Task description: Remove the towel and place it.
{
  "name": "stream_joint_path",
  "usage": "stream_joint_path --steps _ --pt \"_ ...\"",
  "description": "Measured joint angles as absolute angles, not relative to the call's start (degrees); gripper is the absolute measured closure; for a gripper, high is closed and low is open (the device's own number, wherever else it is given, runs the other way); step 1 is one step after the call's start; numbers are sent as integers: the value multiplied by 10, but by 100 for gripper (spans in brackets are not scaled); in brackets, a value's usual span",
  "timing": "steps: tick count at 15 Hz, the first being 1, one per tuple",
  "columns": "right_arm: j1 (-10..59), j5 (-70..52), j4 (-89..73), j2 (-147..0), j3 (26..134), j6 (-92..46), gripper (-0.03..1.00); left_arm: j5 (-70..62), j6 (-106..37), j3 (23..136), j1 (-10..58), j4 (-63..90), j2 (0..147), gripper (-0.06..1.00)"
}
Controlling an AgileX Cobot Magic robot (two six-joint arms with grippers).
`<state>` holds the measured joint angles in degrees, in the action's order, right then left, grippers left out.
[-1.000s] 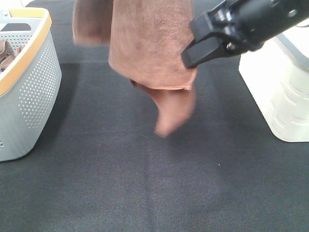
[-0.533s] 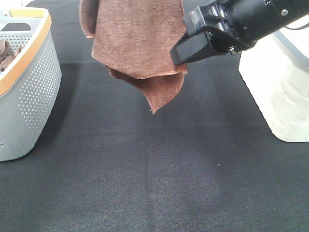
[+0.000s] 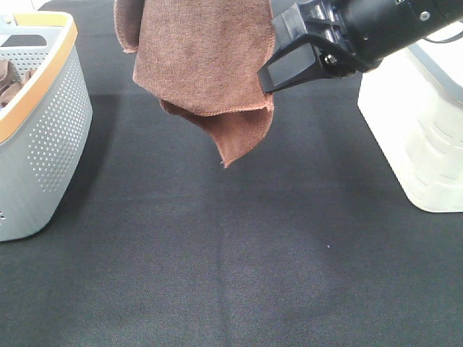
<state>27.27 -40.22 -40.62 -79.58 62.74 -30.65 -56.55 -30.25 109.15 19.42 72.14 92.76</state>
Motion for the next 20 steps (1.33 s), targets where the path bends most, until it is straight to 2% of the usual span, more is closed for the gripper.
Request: stream_joint_path --steps 5,10,17,20 --pt "273 -471 -388 -795 627 -308 97 -555 -304 1091 194 680 928 94" --pt "273 -539 -299 -753 633 -269 97 -548 -226 1091 194 484 928 94" --pt "273 -583 -33 -757 759 -108 97 -645 -180 1091 194 313 928 94" --pt "273 -579 66 -806 832 -66 97 -647 -156 1091 194 241 930 94"
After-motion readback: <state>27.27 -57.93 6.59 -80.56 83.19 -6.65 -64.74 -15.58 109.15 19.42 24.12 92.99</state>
